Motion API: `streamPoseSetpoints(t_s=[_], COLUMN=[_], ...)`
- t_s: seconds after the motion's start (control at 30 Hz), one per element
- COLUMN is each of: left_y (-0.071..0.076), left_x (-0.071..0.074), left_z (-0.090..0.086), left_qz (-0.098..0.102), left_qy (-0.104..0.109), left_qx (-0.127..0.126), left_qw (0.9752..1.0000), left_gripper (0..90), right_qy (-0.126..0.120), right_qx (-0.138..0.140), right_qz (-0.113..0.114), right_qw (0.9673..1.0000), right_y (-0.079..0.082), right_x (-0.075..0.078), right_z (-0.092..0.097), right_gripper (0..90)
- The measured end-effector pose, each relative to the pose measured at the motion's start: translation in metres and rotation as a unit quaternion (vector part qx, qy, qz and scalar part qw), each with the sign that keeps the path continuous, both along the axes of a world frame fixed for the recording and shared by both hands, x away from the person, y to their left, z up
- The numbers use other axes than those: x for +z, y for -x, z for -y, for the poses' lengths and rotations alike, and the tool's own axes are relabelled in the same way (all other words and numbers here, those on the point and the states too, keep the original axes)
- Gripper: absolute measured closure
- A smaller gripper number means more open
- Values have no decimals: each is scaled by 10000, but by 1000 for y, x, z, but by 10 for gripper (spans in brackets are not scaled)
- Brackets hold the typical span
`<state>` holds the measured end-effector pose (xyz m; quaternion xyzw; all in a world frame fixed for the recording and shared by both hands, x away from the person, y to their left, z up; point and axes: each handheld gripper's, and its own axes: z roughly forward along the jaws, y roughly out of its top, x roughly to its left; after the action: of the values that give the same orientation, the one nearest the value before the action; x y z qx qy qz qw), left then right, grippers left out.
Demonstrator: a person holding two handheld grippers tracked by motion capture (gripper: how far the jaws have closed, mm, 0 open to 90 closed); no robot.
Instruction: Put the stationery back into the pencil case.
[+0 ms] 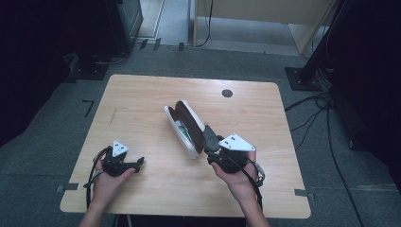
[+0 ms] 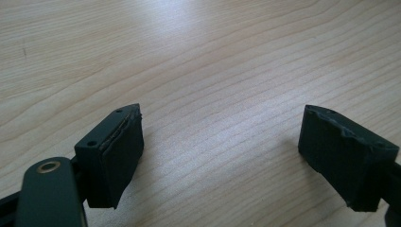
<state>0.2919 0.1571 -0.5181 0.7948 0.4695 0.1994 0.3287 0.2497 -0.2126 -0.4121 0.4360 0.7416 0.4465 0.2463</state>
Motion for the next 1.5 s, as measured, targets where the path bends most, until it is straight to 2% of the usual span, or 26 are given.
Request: streamPoseSetpoints(t_s=[0.37,0.57,0.77,1.17,1.5], left_y=[0,0,0,0,0], left_x=[0,0,0,0,0], left_z=[0,0,0,0,0], left_qz=[-2,-2,-1,2,1], left_qy=[-2,1,6,4,2], left_qx=[-6,-7,-5,-5,-7], left_qw=[10000,10000,10000,10000,10000], left_gripper=[152,152,152,152,152], right_qy=[-59,-211,-212,-13,-136], right_qx=[201,395,529,521,658], right_qz=[27,-88,-247,-526,-736], right_qw=[9998,9990,9981,9973,9950], right_y=[-18,-31,-44,-68,-75], right_x=[7,8,2,-18,-19], right_z=[-19,-28,-39,-50,-48], right_gripper=[417,417,417,416,416])
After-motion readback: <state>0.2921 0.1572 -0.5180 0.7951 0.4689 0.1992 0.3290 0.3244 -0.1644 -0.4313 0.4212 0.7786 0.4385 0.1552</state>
